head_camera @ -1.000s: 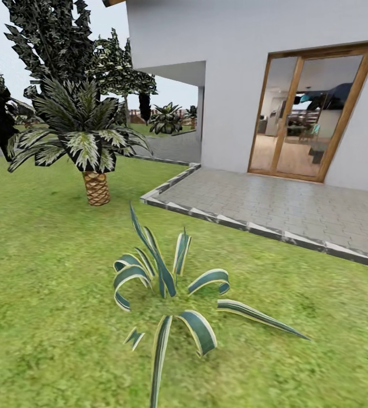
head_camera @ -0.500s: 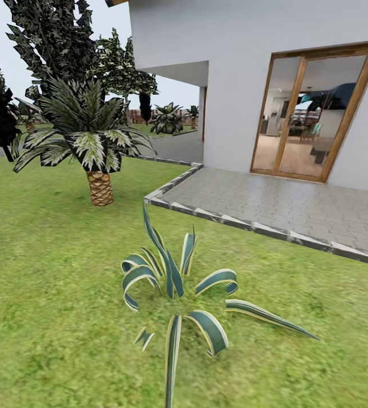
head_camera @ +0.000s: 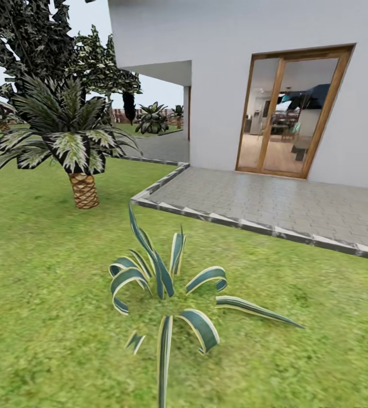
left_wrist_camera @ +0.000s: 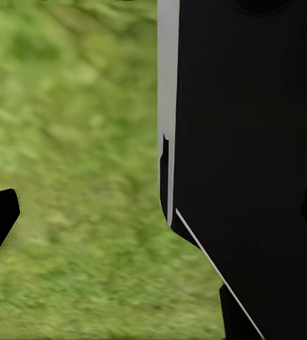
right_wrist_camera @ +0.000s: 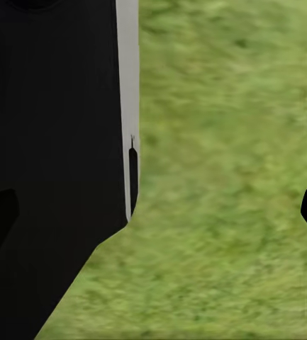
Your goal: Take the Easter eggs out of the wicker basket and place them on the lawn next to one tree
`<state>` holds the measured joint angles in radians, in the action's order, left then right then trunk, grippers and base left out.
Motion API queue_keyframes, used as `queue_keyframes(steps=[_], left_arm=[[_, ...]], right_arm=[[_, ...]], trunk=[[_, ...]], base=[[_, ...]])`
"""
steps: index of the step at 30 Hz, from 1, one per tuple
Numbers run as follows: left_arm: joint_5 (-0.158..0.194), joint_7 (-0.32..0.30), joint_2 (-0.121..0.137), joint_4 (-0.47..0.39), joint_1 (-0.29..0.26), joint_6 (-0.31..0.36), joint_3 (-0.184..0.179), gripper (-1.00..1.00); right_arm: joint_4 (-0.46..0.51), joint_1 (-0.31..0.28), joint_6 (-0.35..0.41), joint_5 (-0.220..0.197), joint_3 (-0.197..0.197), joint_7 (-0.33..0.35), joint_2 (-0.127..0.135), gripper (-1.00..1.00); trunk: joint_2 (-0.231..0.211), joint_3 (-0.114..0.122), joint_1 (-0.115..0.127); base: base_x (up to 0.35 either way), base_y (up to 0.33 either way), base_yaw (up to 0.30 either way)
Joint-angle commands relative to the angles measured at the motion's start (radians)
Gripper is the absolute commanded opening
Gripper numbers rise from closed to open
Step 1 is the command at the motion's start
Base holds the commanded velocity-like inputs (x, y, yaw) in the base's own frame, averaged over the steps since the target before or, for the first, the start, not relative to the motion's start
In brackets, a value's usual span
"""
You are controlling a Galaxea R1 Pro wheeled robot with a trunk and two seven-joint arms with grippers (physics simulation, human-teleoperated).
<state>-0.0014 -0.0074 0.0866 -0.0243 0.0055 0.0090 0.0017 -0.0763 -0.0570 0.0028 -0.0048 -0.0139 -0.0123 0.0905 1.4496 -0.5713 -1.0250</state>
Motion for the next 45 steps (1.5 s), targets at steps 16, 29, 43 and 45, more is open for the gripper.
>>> queue_keyframes(steps=[16, 29, 43, 45], left_arm=[[0.000, -0.002, 0.001, -0.002, 0.001, 0.001, 0.000, 1.00], [0.002, 0.000, 0.000, -0.002, 0.001, 0.000, 0.002, 1.00], [0.000, -0.001, 0.001, -0.002, 0.001, 0.001, 0.001, 1.00], [0.000, -0.002, 0.001, -0.002, 0.001, 0.001, 0.001, 1.00]], right_arm=[[-0.002, -0.001, 0.000, 0.000, -0.001, -0.001, 0.000, 1.00], [-0.002, -0.001, -0.001, -0.001, -0.001, -0.001, -0.002, 1.00], [-0.002, -0.001, 0.000, -0.001, -0.001, -0.001, -0.002, 1.00], [-0.002, -0.001, 0.001, -0.001, -0.001, -0.001, -0.002, 1.00]], trunk=[[0.000, -0.001, 0.000], [0.000, -0.001, 0.000], [0.000, -0.001, 0.000], [0.000, -0.001, 0.000]], base=[[0.000, 0.311, -0.002], [0.000, 0.043, -0.222], [0.000, 0.156, -0.101], [0.000, 0.308, -0.001]])
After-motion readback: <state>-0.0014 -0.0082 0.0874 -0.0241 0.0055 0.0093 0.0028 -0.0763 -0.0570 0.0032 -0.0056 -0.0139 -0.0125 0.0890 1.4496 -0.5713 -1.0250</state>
